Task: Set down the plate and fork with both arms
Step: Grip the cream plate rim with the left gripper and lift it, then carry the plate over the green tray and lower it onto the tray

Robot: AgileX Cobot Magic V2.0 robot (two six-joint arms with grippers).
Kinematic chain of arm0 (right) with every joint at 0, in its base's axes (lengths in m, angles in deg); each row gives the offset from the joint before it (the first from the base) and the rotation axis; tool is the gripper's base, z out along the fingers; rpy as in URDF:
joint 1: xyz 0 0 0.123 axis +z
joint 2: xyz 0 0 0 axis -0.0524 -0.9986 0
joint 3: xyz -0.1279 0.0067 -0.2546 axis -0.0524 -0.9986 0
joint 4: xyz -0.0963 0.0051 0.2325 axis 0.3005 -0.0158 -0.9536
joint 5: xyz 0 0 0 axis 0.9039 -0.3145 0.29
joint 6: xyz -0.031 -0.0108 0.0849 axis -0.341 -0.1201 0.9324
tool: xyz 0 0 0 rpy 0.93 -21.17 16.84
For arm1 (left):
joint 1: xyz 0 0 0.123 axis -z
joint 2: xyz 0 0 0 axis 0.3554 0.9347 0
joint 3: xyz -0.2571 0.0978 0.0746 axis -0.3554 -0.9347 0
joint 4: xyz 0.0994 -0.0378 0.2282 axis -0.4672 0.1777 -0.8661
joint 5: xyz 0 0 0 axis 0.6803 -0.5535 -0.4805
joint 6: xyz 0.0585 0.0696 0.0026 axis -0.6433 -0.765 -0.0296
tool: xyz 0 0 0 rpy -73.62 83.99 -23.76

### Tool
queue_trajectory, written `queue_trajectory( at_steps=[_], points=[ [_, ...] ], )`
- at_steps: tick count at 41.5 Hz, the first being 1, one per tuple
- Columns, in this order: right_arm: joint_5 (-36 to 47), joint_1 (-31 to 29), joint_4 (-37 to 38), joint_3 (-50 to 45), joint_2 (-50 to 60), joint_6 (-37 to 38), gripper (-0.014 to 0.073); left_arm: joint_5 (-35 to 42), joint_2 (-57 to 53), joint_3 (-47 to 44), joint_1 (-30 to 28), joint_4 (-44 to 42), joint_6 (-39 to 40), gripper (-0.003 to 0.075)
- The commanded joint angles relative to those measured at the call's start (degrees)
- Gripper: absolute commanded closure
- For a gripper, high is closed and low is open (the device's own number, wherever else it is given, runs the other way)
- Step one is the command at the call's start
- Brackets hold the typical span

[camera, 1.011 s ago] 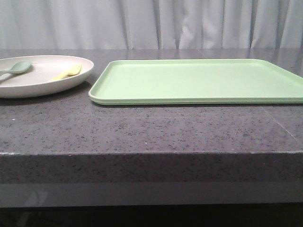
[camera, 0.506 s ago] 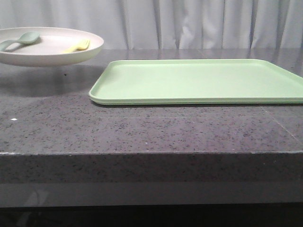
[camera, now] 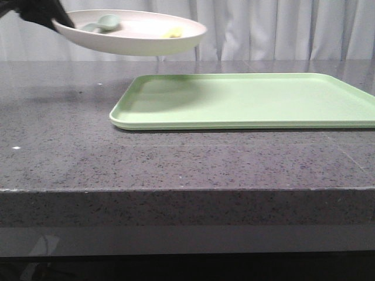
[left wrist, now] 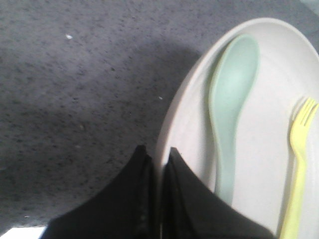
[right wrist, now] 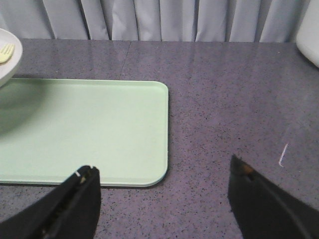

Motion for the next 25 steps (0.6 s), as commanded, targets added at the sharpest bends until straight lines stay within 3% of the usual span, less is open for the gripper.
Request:
queue_trajectory(
  at_steps=[1, 10, 25],
  points=[
    [4.2, 0.0, 0.6, 2.0, -0.9, -0.6, 0.004, 5.3, -3.5, 2.3, 3.8, 2.1, 3.9, 0.0741],
    [4.2, 0.0, 0.6, 2.0, -0.9, -0.6, 0.007, 9.3, -3.4, 1.8, 8.9, 1.6, 6.6, 0.0741],
    [4.2, 0.0, 0.6, 2.0, -0.9, -0.6, 0.007, 22.9, -3.1, -6.2, 15.6, 1.3, 11.5, 0.0741]
  ],
)
